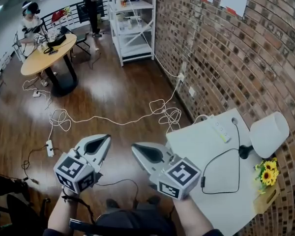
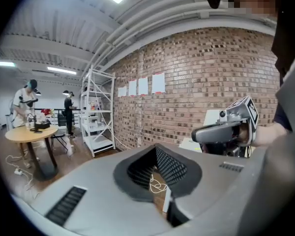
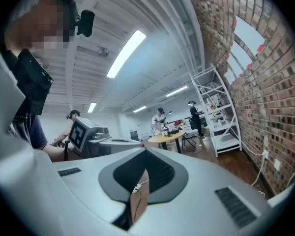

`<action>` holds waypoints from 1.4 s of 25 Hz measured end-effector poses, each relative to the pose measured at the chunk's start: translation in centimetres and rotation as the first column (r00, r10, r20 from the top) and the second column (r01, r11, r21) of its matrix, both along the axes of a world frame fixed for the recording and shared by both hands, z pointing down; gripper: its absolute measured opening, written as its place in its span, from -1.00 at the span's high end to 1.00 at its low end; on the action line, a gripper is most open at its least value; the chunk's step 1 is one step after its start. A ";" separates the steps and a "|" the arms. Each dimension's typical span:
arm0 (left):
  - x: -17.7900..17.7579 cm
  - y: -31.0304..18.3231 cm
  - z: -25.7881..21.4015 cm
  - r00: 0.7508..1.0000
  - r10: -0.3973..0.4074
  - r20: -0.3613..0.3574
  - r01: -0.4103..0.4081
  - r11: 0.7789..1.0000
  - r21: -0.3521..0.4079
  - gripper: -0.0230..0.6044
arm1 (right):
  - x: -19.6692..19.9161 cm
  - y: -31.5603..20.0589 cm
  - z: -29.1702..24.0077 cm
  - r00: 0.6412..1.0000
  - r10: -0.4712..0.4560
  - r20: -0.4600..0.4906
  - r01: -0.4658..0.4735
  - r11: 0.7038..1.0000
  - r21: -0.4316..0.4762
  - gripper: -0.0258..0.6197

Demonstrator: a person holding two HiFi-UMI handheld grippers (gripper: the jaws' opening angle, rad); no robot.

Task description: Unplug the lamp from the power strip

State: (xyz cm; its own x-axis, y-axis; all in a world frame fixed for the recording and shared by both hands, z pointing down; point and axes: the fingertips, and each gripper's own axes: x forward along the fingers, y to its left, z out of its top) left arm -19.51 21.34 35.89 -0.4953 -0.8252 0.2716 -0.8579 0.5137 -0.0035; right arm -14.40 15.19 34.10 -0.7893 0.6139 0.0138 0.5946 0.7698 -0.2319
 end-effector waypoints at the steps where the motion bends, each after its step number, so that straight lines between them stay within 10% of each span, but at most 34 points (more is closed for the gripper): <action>1: -0.4 2.4 -0.3 1.000 -0.025 0.003 0.025 1.000 0.012 0.87 | -0.4 2.3 -0.6 1.000 -0.024 0.014 0.023 1.000 0.008 0.92; 20: -2.3 35.9 -2.0 0.921 -0.387 -0.037 0.389 0.915 0.107 0.86 | -3.7 35.8 -2.4 0.930 -0.366 0.032 0.361 0.926 0.106 0.92; 35: -1.9 42.4 -1.9 0.789 -0.614 -0.011 0.613 0.786 0.080 0.86 | -4.1 43.0 -2.8 0.764 -0.644 0.035 0.635 0.760 0.135 0.92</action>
